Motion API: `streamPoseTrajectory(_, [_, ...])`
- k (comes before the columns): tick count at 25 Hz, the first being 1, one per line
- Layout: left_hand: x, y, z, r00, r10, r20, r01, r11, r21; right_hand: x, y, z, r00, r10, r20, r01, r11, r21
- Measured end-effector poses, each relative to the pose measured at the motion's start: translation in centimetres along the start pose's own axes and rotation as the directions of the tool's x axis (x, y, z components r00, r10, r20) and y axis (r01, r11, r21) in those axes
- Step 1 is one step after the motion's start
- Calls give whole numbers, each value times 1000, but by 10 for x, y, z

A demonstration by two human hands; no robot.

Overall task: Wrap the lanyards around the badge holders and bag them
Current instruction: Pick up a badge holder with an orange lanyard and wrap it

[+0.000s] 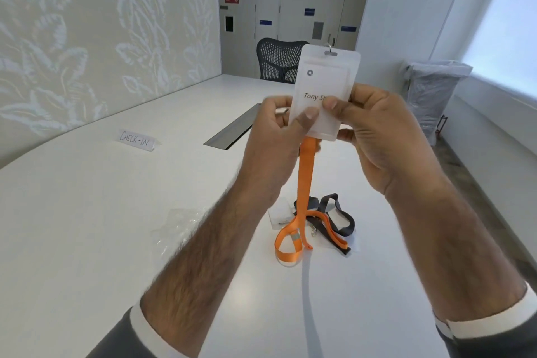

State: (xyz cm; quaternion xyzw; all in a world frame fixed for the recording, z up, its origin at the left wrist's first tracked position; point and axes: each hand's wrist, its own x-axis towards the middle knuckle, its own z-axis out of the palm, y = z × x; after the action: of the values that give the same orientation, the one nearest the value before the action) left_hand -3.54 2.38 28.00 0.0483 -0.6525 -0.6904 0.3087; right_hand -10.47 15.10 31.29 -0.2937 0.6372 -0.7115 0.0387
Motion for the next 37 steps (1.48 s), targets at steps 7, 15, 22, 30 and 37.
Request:
streamPoseTrajectory(7, [-52, -80, -31, 940, -251, 229, 227, 966, 126, -24, 50, -20, 911, 357, 208, -366, 931, 7])
streamPoseTrajectory(15, [-71, -108, -59, 924, -309, 225, 274, 946, 172, -29, 95, -23, 907, 419, 34, -420, 906, 55])
streamPoseTrajectory(22, [-80, -109, -56, 875, -380, 299, 330, 921, 205, -48, 142, -2, 932, 310, -187, -339, 930, -146])
streamPoseTrajectory(30, [-28, -84, -73, 966, -210, 150, 209, 978, 20, -73, 156, 5, 920, 373, 121, -339, 912, -232])
streamPoseTrajectory(37, [-8, -118, -94, 967, -255, 22, 239, 930, 279, -84, 136, -2, 871, 357, 337, -427, 890, 162])
